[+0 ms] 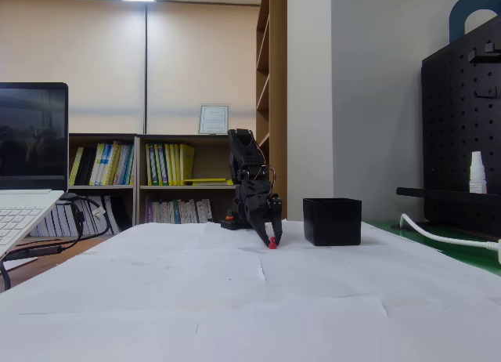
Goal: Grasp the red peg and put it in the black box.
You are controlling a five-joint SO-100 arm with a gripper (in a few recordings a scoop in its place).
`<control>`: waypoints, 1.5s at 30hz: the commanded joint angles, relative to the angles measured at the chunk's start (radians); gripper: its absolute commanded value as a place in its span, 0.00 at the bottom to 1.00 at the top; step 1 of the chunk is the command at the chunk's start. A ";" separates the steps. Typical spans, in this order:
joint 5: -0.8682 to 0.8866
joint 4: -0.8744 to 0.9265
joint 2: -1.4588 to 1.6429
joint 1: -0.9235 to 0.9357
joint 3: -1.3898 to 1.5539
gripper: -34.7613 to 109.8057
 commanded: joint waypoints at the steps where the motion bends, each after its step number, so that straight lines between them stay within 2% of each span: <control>1: 0.002 -0.009 0.028 -0.020 0.103 0.24; 16: 0.014 -0.025 0.135 -0.031 0.206 0.24; 45: -0.038 -0.178 0.376 -0.014 0.324 0.24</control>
